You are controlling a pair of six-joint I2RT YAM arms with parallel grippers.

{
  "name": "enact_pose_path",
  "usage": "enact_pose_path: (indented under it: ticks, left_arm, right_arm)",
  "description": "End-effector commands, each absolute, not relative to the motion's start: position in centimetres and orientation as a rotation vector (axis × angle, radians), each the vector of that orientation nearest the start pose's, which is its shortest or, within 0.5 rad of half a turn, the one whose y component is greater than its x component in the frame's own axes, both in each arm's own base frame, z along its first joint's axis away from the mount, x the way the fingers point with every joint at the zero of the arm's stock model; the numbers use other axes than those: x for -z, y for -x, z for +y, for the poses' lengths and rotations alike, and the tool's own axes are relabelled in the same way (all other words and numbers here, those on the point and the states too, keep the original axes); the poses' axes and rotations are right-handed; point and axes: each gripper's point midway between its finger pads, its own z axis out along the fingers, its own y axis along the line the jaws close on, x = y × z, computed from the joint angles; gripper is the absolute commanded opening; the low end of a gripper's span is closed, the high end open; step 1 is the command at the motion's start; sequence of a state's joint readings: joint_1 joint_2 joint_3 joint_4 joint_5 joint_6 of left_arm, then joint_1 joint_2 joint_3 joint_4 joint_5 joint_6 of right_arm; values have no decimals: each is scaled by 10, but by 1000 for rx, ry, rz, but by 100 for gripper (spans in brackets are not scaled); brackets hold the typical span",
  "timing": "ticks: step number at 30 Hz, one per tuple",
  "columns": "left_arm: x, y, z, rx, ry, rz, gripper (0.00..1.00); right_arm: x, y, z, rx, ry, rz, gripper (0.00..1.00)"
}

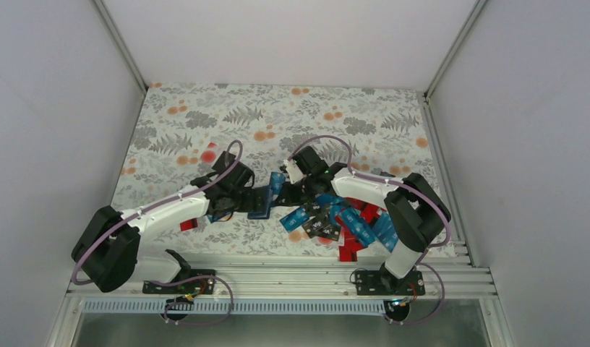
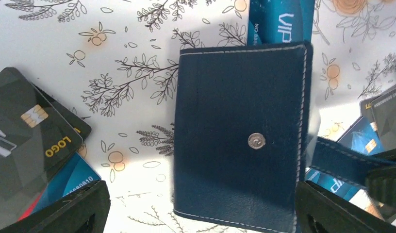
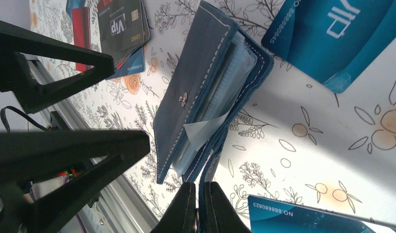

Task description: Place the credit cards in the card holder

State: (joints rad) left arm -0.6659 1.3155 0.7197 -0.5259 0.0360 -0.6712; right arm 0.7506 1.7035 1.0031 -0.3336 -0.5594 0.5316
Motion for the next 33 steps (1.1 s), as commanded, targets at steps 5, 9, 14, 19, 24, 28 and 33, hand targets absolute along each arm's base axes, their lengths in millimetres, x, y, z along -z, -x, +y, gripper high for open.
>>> enact_pose_path:
  ticks: [5,9,14,19,24,28,33]
  left_arm:
    - [-87,-224,-210,361,-92,2730,100]
    - [-80,-221,-214,327,-117,2743,100]
    - [-66,-219,-217,277,-153,2774,99]
    - [-64,-222,-219,232,-162,2773,94]
    - [-71,-224,-219,232,-151,2758,91]
    - [-82,-224,-219,248,-147,2743,91]
    - [-83,-227,-214,203,-150,2733,91]
  right_arm:
    - [-97,-214,338,-1215,536,2755,4]
    - [-103,-214,338,-1221,540,2738,4]
    - [-106,-213,337,-1216,541,2732,4]
    - [-103,-215,334,-1189,534,2738,4]
    - [-96,-217,330,-1136,519,2754,4]
    - [-93,-220,328,-1104,514,2761,4]
    - [-92,-221,329,-1100,516,2765,4]
